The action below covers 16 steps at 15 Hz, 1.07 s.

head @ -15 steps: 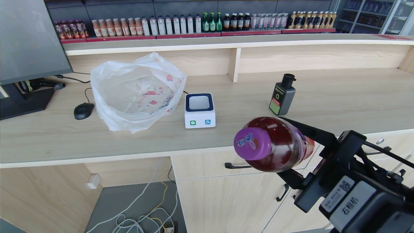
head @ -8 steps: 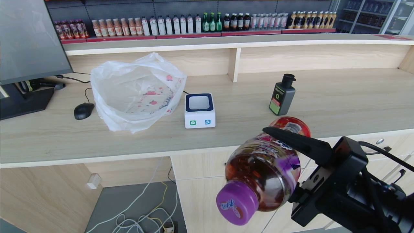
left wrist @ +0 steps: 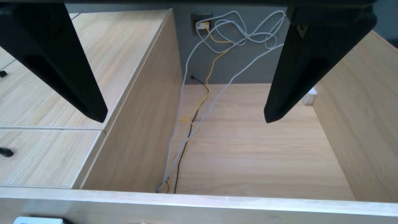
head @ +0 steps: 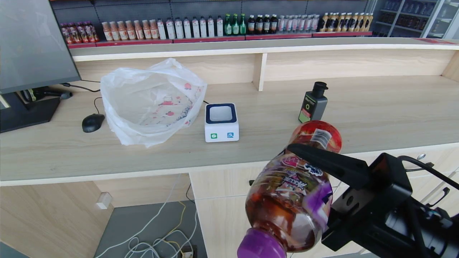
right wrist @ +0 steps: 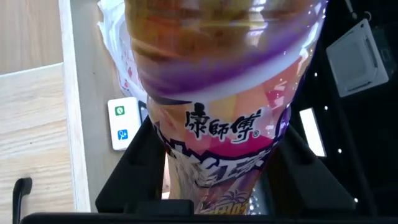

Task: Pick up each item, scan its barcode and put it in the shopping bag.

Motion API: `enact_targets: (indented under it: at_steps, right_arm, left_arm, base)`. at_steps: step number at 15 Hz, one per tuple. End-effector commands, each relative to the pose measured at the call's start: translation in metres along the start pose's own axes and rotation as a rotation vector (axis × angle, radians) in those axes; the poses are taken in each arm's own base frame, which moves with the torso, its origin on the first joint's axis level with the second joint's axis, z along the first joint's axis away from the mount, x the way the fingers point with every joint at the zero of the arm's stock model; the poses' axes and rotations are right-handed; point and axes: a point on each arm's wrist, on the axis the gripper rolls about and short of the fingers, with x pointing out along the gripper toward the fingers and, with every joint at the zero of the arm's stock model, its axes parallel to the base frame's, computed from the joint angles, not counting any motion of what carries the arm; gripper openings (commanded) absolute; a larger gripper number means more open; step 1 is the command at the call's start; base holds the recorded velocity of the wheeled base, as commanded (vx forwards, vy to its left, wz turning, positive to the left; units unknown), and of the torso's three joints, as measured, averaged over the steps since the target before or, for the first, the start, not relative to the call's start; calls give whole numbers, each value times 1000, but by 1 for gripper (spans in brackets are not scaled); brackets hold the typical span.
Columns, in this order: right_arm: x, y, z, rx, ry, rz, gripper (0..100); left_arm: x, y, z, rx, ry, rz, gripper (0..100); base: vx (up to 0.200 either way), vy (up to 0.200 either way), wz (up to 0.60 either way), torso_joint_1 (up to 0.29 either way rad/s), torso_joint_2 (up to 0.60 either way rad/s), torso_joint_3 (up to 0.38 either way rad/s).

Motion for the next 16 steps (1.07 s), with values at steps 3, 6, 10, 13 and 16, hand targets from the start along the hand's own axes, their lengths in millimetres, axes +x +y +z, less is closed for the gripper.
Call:
enact_targets:
  at_steps: [3, 6, 10, 13, 16]
  right_arm:
    - [2, -3, 0, -47, -14, -17, 0]
    - [2, -5, 1, -68, -21, -34, 0]
    - [3, -6, 3, -98, -38, -43, 0]
    - [4, -8, 7, -114, -52, -52, 0]
    - [8, -9, 10, -123, -69, -58, 0]
  left_arm:
    - [0, 0, 0, 0, 0, 0, 100]
    - [0, 0, 0, 0, 0, -1, 100]
    - [0, 0, 0, 0, 0, -1, 100]
    - [0, 0, 0, 0, 0, 0, 100]
    - [0, 0, 0, 0, 0, -1, 100]
  base:
    - [0, 0, 0, 0, 0, 0]
    - [0, 0, 0, 0, 0, 0]
    - [0, 0, 0, 0, 0, 0]
    - [0, 0, 0, 0, 0, 0]
    - [0, 0, 0, 0, 0, 0]
